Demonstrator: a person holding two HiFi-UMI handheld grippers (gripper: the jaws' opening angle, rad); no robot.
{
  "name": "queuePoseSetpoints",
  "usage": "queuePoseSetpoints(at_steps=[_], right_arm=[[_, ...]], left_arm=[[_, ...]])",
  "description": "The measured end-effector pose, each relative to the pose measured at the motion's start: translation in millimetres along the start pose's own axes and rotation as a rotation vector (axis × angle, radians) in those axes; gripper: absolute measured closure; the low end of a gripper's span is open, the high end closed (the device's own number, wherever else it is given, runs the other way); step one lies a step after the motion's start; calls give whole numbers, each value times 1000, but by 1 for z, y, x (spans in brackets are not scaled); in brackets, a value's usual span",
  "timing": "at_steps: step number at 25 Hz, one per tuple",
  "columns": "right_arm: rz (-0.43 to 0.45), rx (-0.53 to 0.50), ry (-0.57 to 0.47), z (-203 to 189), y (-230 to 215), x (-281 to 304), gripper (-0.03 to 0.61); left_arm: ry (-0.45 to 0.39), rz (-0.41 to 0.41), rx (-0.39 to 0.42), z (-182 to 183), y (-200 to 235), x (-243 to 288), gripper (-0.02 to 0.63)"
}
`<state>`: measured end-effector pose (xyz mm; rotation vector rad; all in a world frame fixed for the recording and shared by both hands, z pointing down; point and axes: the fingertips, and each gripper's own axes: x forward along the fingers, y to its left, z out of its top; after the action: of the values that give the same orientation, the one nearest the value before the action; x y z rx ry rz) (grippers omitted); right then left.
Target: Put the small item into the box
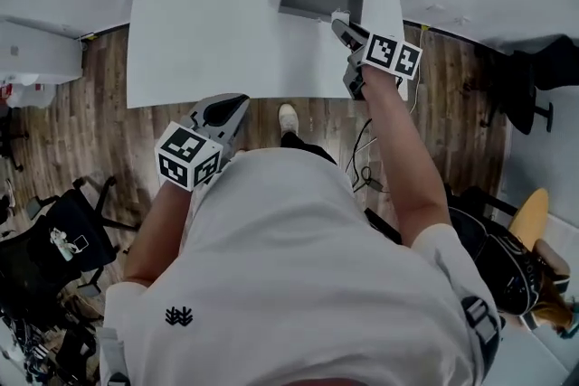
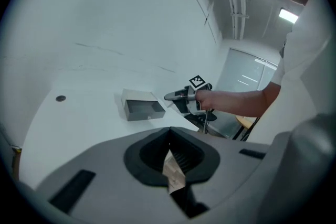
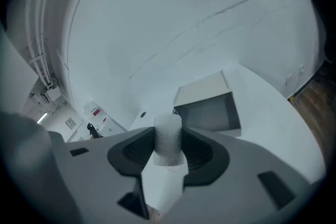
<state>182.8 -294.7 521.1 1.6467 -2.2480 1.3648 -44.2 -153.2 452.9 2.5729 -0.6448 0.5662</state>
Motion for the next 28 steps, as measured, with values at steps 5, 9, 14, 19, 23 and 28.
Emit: queuePoseSetpoints(at_steps=[5,9,14,19,23,28], right_arm=[[-6,63,32,27,-30,51,414],[-25,125,75,31,-52,89,414],[-53,211,137,23,-72,124,413],[-90,218,213,17,-88,140,413],[-130,86,334,12,-91,146,413],[-140,-131,498,8,-104,154,413]], left_arm=[[-28,63,-13,26,8,15,606],[-38,123,-41,32,19,17,606],[-50,190,-92,28,35,11,606],[-63,228,-113,31,45,10,606],[-83,246,-122,31,46,4,606],[-77,279,-153,26,49,1,606]])
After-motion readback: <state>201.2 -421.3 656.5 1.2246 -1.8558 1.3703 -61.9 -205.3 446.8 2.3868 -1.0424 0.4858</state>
